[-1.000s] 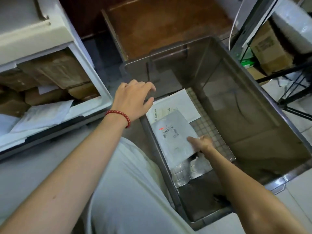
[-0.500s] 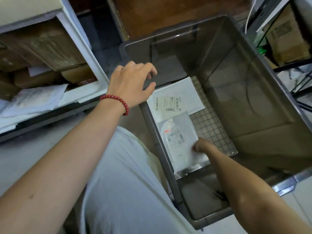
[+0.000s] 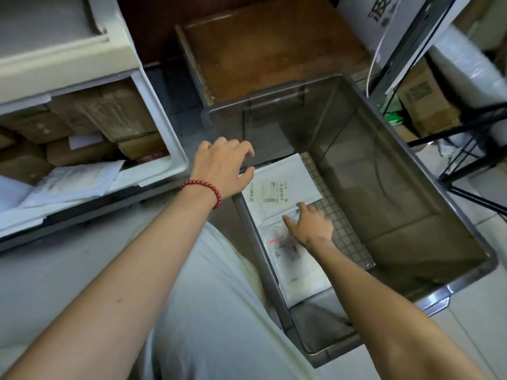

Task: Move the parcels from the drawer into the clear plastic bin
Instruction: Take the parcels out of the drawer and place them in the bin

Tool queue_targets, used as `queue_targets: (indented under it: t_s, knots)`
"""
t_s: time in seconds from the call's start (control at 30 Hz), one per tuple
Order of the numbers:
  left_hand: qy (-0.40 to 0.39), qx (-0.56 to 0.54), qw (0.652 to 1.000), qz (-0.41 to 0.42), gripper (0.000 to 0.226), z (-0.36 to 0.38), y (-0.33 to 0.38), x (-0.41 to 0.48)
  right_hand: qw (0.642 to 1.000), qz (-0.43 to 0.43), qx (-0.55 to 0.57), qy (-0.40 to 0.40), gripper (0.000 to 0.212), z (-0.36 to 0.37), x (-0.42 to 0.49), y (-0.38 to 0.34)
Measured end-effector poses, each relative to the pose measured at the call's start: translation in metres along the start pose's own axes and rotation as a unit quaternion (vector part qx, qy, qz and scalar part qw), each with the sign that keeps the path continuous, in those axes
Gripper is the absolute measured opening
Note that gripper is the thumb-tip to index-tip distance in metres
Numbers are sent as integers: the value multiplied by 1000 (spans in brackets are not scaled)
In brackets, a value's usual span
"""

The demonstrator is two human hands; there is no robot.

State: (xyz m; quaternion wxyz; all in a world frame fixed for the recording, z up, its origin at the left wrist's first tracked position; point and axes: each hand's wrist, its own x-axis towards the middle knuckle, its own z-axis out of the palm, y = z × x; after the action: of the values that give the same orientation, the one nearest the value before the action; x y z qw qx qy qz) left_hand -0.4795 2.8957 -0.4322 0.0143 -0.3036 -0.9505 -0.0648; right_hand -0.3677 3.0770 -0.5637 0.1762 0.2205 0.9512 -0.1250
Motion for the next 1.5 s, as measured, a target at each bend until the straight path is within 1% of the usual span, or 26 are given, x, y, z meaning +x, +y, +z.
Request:
queue_targets:
  t_s: [0.17, 0.3, 0.37, 0.43, 0.53, 0.63, 0.73, 0.83, 0.9, 1.0, 1.1, 1.23, 1.4, 1.5]
  knots:
    - [8, 41, 999, -17, 29, -22, -23, -19, 992, -91, 28, 85, 59, -61, -7, -47]
    - [52, 49, 992, -107, 27, -47, -67, -55, 967, -185, 18, 174, 55, -111, -27, -82]
    - [60, 55, 987, -142, 27, -59, -89, -84, 954, -224, 15, 196, 53, -130, -41, -108]
    - [63, 65, 982, -167, 29, -71, -108, -115, 945, -264, 13, 194, 53, -142, -56, -139]
    - [47, 84, 972, -213, 32, -86, -137, -164, 933, -329, 17, 145, 51, -143, -82, -195]
    - [46, 75, 960, -266, 32, -101, -165, -209, 923, -362, 0, 127, 47, -130, -107, -248]
    - [60, 60, 942, -324, 31, -107, -187, -252, 916, -389, 16, 100, 45, -114, -127, -290]
    - [59, 41, 925, -374, 33, -100, -200, -283, 917, -393, 8, 71, 50, -95, -135, -312]
    - [79, 29, 918, -389, 34, -97, -205, -285, 921, -383, -15, 64, 54, -81, -133, -314]
    - [70, 62, 930, -355, 36, -90, -206, -276, 928, -364, -55, 48, 61, -67, -123, -313]
    - [53, 75, 940, -329, 39, -83, -211, -268, 924, -373, -59, 53, 61, -65, -110, -322]
    - [45, 76, 939, -332, 42, -75, -228, -257, 929, -362, -53, 53, 61, -67, -87, -331]
    - [25, 54, 934, -351, 43, -57, -254, -241, 935, -349, -61, 15, 62, -56, -56, -346]
    - [-1, 44, 932, -360, 45, -46, -271, -228, 937, -344, -59, -19, 61, -48, -37, -355]
